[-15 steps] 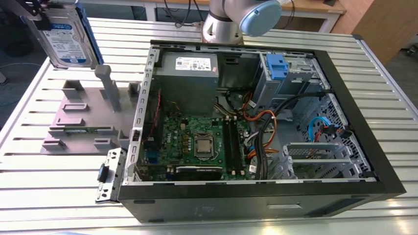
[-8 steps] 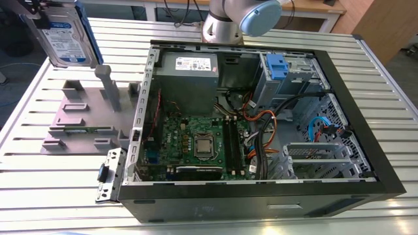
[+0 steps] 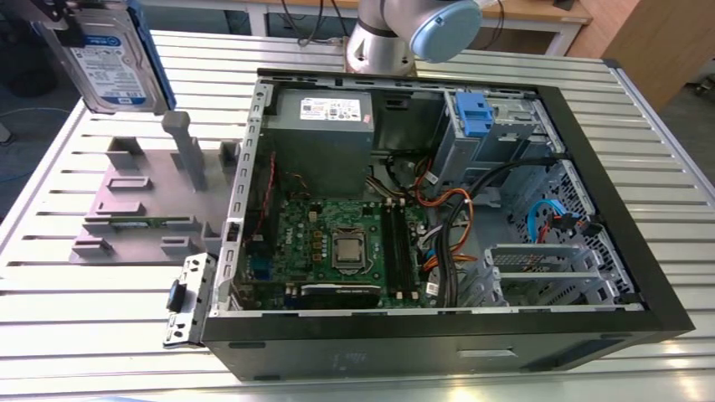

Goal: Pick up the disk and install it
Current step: 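Pick up the disk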

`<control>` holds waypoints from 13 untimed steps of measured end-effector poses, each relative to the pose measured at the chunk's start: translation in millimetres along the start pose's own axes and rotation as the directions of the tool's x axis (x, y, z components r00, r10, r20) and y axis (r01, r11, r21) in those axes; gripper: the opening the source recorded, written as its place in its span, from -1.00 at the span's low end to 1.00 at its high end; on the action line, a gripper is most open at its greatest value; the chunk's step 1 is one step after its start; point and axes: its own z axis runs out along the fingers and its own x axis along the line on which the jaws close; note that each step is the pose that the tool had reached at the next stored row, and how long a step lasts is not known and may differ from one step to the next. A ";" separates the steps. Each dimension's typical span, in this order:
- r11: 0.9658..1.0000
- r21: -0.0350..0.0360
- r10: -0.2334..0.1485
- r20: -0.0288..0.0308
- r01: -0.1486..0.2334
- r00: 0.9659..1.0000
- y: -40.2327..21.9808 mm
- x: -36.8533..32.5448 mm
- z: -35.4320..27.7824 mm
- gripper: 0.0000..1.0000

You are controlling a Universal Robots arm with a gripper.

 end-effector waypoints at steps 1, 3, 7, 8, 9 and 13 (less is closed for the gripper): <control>1.000 0.000 0.000 0.000 0.000 1.000 0.0 0.0 -0.2 -0.26; 1.000 0.000 0.000 0.000 0.000 1.000 0.0 0.0 -0.8 -0.26; 1.000 0.000 0.000 0.000 0.000 1.000 0.1 -0.1 -2.6 -0.26; 1.000 0.000 0.000 0.000 0.000 1.000 0.1 -0.1 -3.0 -0.26; 1.000 0.000 0.000 0.000 0.000 1.000 0.1 -0.1 -3.3 -0.26; 1.000 0.000 0.000 0.000 0.000 1.000 0.2 -0.2 -4.8 -0.26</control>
